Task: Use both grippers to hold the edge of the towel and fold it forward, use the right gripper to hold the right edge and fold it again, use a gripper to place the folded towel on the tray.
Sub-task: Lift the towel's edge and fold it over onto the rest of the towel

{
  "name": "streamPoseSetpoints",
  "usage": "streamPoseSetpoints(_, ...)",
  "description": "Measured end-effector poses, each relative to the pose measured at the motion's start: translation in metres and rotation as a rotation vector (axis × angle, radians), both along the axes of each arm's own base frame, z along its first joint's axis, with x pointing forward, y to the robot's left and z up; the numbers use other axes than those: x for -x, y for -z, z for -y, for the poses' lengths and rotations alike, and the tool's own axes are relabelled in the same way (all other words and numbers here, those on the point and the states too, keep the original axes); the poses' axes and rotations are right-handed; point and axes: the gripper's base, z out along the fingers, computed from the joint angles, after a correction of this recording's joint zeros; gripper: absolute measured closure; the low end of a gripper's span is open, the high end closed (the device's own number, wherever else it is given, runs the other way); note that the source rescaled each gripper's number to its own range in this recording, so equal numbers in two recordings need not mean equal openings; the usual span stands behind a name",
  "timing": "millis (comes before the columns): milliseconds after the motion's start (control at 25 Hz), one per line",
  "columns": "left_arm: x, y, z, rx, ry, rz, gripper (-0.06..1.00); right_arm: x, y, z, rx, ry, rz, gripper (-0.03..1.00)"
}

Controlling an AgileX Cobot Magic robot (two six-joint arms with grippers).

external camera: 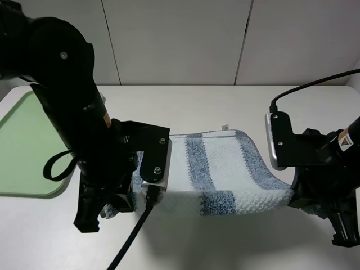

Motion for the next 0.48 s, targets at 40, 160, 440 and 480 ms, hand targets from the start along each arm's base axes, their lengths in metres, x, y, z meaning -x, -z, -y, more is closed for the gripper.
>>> streamPoseSetpoints(40,0.002,-0.003,-0.001,0.005,-0.001,-0.004,0.94,0.002,-0.001,0.0,-0.004,0.003,-0.01,0.97)
streamPoseSetpoints(160,0.007,-0.012,-0.004,0.021,-0.004,-0.015,0.94,0.007,-0.005,0.001,-0.02,0.013,-0.034,0.97)
streamPoseSetpoints(440,0.011,-0.017,-0.006,0.018,-0.002,-0.037,0.94,0.017,-0.012,0.003,-0.041,0.021,-0.067,0.97)
streamPoseSetpoints(480,0.011,-0.017,-0.006,0.018,-0.002,-0.037,0.94,0.017,-0.013,0.003,-0.043,0.021,-0.065,0.97)
